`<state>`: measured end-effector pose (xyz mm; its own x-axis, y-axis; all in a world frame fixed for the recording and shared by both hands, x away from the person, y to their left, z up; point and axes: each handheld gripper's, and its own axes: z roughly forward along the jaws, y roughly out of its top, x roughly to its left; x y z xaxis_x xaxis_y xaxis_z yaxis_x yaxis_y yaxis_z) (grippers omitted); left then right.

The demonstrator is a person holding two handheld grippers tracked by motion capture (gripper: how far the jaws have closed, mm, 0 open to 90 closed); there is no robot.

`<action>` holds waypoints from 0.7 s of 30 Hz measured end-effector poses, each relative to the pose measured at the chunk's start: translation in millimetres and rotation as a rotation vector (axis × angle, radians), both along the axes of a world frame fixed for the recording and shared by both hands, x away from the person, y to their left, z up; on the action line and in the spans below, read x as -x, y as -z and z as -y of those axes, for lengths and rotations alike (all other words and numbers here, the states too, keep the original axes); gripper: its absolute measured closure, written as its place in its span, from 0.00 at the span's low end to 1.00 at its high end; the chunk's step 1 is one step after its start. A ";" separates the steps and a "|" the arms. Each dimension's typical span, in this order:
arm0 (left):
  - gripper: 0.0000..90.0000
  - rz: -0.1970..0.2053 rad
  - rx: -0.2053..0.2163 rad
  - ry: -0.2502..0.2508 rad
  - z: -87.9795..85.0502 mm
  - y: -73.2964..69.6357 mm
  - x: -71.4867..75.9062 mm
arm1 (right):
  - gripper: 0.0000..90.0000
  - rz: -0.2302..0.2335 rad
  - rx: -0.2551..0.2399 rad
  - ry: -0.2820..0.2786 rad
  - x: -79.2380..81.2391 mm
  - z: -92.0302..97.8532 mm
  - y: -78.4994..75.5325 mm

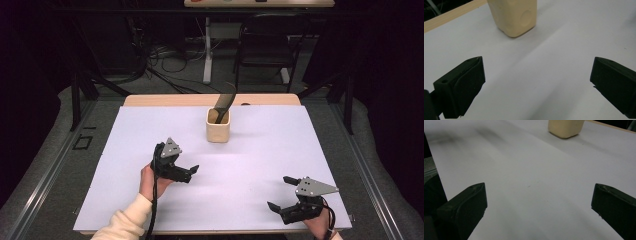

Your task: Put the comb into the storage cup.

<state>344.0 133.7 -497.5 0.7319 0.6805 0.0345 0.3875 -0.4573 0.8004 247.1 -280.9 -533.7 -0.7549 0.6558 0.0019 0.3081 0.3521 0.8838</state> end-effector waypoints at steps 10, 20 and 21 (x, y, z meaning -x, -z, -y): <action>0.00 0.012 0.017 -0.020 -13.9 4.9 16.8 | 0.00 0.002 -0.001 0.000 0.2 0.2 -0.4; 0.00 0.024 0.033 -0.044 -29.4 10.5 33.2 | 0.00 0.003 -0.001 0.000 0.1 -0.1 -0.1; 0.00 0.024 0.032 -0.045 -31.3 10.9 34.7 | 0.00 0.002 -0.001 0.000 0.1 -0.2 -0.1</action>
<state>309.4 164.9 -508.4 0.6997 0.7139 0.0292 0.3877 -0.4137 0.8237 247.0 -280.7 -533.6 -0.7551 0.6556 0.0007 0.3060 0.3515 0.8847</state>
